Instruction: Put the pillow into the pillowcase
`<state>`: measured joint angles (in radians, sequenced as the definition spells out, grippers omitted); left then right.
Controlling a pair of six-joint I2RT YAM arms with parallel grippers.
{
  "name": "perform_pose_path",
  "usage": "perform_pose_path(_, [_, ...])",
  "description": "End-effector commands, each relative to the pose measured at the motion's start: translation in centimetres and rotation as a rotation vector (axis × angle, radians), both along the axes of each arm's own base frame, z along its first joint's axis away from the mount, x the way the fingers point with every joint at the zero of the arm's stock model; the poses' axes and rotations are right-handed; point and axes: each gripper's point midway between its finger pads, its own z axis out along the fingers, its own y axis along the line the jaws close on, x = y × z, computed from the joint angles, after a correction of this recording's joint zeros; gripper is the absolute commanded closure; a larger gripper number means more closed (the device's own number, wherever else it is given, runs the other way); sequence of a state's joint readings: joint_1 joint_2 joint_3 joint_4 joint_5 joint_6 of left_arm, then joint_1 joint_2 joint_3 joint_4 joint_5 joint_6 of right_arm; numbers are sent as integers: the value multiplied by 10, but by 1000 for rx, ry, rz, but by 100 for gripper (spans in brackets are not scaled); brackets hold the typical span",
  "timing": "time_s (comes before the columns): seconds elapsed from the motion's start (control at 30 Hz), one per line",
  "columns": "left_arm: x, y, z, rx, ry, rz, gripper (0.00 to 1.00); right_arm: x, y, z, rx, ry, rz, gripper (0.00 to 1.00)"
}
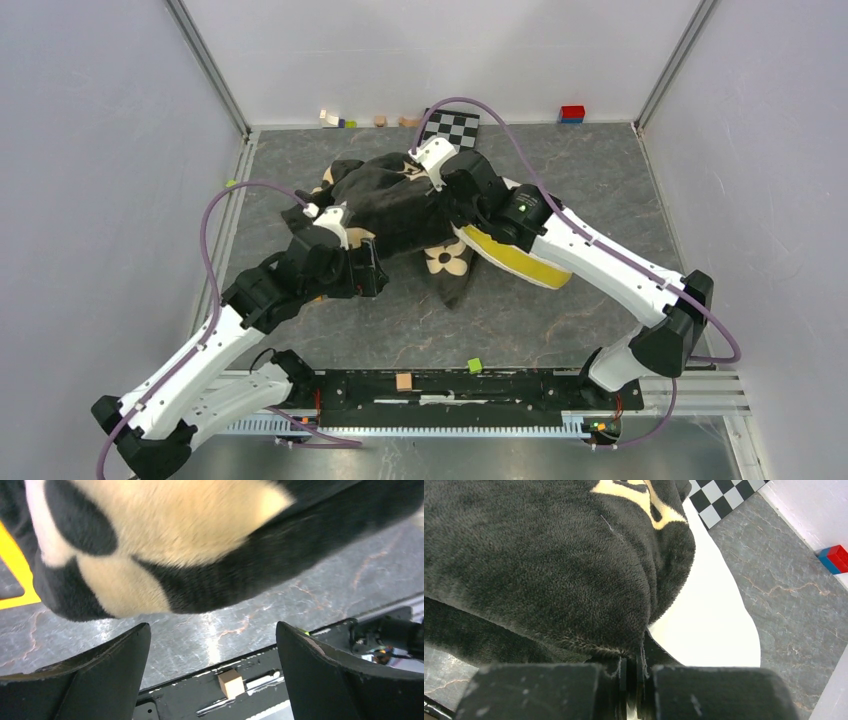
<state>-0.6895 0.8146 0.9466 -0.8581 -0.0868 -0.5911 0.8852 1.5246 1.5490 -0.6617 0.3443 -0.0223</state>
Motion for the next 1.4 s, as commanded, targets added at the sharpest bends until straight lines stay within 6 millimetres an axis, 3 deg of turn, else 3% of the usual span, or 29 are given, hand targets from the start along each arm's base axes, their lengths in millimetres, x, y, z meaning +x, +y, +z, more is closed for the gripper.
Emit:
perform_pose_path(0.0, [17, 20, -7, -10, -71, 218, 0, 10, 8, 67, 165, -122, -18, 100])
perform_pose_path(0.1, [33, 16, -1, -129, -161, 306, 0, 8, 8, 73, 177, -127, -11, 100])
perform_pose_path(0.2, [47, 19, 20, -212, -300, 361, 0, 6, 8, 78, 183, -130, -5, 100])
perform_pose_path(0.37, [66, 30, 36, -145, -402, 413, 0, 1, 8, 89, 203, -131, 15, 100])
perform_pose_path(0.53, [84, 31, 75, -171, -563, 437, 1, -7, 9, 105, 227, -128, 57, 100])
perform_pose_path(0.57, [88, 32, 86, -167, -591, 444, 4, -9, 11, 108, 232, -125, 77, 100])
perform_pose_path(0.67, [97, 32, 119, -136, -669, 445, 33, -18, 17, 117, 251, -115, 143, 100])
perform_pose_path(0.73, [102, 26, 141, -137, -718, 412, 44, -25, 23, 126, 278, -108, 190, 100])
perform_pose_path(0.8, [106, 8, 159, -145, -753, 320, 55, -33, 31, 137, 323, -98, 243, 100])
perform_pose_path(0.9, [106, -36, 172, -156, -758, 88, 66, -36, 39, 152, 386, -81, 253, 100])
perform_pose_path(1.0, [101, -74, 168, -171, -693, -100, 67, -26, 41, 164, 487, -36, 251, 100])
perform_pose_path(1.1, [97, -92, 159, -190, -625, -179, 66, -12, 45, 165, 583, 21, 292, 100])
perform_pose_path(1.23, [89, -98, 149, -213, -555, -207, 56, 15, 43, 137, 721, 144, 337, 100])
perform_pose_path(1.27, [84, -100, 147, -227, -538, -222, 52, 21, 41, 122, 758, 194, 334, 99])
perform_pose_path(1.37, [64, -106, 140, -285, -491, -294, 36, 38, 29, 99, 861, 265, 318, 100])
